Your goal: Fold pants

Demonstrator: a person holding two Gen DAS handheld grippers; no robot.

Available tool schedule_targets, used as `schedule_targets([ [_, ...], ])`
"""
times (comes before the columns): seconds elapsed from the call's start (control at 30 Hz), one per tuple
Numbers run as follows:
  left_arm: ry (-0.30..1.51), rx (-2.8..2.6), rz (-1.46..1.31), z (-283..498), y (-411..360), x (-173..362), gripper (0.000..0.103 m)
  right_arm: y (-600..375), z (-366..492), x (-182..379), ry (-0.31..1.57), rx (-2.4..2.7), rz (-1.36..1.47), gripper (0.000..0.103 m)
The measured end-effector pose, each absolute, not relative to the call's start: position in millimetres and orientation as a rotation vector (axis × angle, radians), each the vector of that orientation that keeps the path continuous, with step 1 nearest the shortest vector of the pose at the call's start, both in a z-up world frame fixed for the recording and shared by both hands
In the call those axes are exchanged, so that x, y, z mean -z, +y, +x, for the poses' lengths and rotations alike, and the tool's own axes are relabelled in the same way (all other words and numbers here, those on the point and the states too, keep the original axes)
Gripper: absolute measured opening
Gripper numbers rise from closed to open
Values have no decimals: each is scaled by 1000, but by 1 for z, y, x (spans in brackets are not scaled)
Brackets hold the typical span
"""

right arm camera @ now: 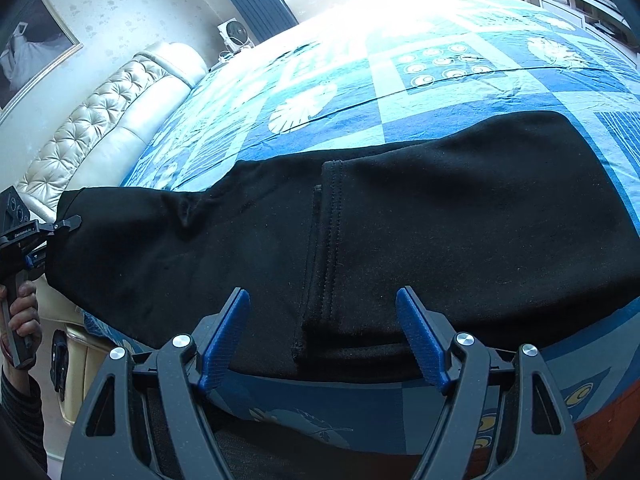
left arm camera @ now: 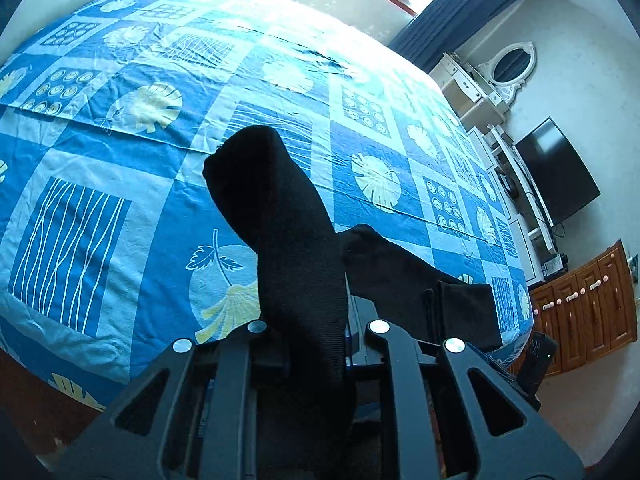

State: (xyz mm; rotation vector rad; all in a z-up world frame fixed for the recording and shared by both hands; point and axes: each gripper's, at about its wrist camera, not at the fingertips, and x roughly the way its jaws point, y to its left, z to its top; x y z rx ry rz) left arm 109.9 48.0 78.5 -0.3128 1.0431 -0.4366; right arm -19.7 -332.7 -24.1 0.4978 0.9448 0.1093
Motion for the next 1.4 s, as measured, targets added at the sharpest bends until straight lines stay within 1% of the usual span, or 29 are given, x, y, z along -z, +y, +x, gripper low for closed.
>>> schedule_targets([
  [0.23, 1016, 423, -126, 94, -27, -102, 16, -347, -21, 22, 935, -93, 557, 76],
  [0.43, 978, 404, 54, 80, -103, -102, 16, -364, -22, 25, 928, -72, 621, 76],
  [0.77, 963, 322, 281, 67, -207, -49, 16, -402, -27, 24, 888, -8, 720, 76],
  [1.07, 977, 257, 388, 62, -250, -3, 16, -426, -31, 22, 854, 20, 780, 76],
  [1.4, 988, 224, 428, 57, -260, 20, 16, -432, -32, 25, 855, 21, 804, 76],
])
